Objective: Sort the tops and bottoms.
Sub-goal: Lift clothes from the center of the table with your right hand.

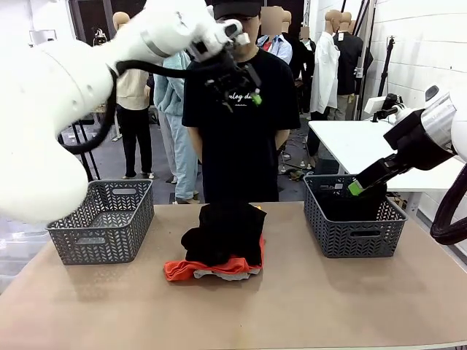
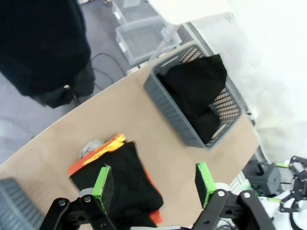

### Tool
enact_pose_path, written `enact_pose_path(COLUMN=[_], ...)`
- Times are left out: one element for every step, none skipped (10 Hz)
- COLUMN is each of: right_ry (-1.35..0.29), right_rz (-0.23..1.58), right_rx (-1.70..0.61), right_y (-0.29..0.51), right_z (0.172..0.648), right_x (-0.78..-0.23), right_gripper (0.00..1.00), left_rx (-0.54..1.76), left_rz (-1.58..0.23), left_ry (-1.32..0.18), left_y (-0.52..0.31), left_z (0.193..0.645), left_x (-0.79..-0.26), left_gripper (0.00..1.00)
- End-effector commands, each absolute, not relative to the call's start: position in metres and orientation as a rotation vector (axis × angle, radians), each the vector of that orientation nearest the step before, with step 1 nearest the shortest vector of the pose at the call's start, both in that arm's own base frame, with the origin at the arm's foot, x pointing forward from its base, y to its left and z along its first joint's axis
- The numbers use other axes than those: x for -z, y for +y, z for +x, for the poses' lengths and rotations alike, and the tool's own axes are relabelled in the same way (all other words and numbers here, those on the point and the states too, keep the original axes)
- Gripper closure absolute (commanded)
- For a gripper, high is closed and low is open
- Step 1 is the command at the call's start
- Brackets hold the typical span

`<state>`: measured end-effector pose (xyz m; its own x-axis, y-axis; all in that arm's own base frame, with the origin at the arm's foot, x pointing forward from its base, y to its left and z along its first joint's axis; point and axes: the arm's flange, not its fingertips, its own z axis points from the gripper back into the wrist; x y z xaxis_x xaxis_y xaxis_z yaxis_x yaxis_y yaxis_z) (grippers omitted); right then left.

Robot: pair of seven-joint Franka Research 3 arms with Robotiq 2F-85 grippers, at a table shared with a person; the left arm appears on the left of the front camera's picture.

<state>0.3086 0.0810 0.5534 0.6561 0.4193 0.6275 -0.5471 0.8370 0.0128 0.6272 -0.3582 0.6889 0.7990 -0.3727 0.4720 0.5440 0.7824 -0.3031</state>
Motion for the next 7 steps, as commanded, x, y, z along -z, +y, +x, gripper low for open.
enact_pose_path(right_ry=[-0.662, -0.662, -0.662, -0.662, -0.662, -0.662, -0.662], right_rz=[0.234, 0.234, 0.234, 0.234, 0.234, 0.234, 0.234], right_rx=[-0.550, -0.550, -0.550, -0.550, -0.550, -0.550, -0.550], right_y=[0.082, 0.082, 0.082, 0.082, 0.082, 0.082, 0.082], right_z=[0.311, 0.311, 0.311, 0.311, 0.311, 0.311, 0.311], right_x=[-0.553, -0.553, -0.553, -0.553, -0.553, -0.553, -0.553], right_gripper=[0.00, 0.00, 0.00, 0.00, 0.00, 0.00, 0.00], left_rx=[0.572, 0.594, 0.607, 0.536, 0.536, 0.536, 0.536], left_rz=[-0.292, -0.253, -0.235, -0.331, -0.331, -0.331, -0.331], left_ry=[-0.347, -0.297, -0.289, -0.328, -0.328, -0.328, -0.328], left_y=[-0.290, -0.287, -0.291, -0.327, -0.327, -0.327, -0.327], left_z=[0.507, 0.496, 0.485, 0.604, 0.604, 0.604, 0.604], left_x=[-0.635, -0.637, -0.641, -0.714, -0.714, -0.714, -0.714], left_gripper=[0.12, 0.12, 0.12, 0.12, 0.12, 0.12, 0.12])
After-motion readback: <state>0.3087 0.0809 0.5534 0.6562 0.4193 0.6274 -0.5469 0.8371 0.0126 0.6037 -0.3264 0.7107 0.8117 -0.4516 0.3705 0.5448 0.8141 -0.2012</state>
